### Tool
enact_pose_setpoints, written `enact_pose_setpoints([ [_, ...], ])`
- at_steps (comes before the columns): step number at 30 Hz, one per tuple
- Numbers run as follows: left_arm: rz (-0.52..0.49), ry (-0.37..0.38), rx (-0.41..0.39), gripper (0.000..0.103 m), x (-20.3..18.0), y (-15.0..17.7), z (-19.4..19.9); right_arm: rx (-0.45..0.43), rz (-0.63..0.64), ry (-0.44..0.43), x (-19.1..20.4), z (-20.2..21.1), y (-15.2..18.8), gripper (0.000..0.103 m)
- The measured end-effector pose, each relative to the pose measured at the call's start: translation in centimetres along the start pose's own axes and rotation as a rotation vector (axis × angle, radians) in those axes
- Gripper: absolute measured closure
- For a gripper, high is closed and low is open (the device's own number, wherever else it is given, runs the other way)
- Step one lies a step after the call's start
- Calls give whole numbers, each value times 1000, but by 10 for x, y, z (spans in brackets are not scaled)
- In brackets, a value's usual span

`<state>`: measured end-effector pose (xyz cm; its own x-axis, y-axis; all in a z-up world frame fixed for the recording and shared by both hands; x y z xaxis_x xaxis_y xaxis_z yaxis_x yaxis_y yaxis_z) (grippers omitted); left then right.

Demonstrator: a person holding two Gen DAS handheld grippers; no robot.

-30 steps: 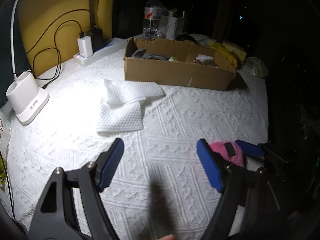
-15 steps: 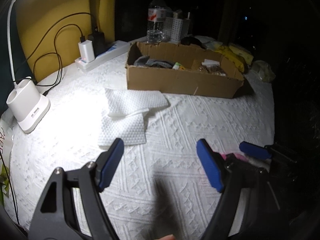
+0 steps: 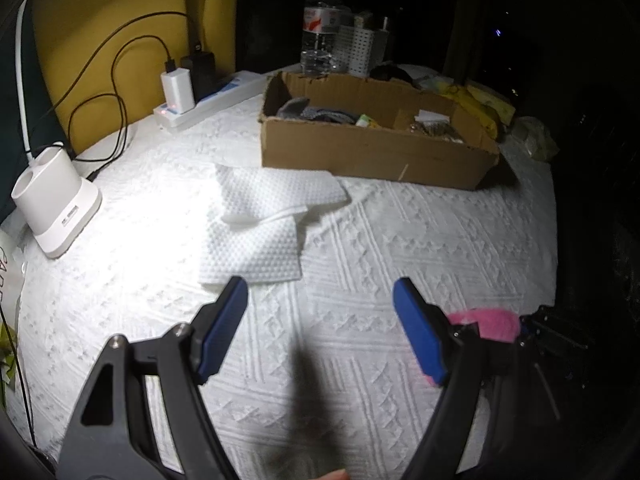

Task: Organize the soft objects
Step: 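Close the right gripper on the pink fuzzy plush and lift it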

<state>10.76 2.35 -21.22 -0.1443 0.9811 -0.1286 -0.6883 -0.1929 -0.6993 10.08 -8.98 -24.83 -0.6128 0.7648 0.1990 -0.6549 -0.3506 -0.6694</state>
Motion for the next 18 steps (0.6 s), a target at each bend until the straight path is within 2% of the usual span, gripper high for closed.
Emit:
enact_pose_setpoints([
  [9, 12, -27, -15, 27, 13, -21, -10, -52, 4, 24, -12, 9, -30, 67],
  [18, -4, -72, -17, 27, 24, -45, -48, -71, -21, 39, -38, 2, -57, 67],
])
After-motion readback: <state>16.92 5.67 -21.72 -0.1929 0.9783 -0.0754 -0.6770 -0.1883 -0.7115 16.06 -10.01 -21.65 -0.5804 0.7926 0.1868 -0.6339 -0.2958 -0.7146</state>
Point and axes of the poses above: each gripper's, at about its wrist camera, not at the fingertips, and z roughly against the way its jaws point, x to its left, y to its underside, the point moved 10 cm from there along -z, roughly the way its jaws point, and after that the axes turned 6 degrees about -x, right-handed, at the moved point
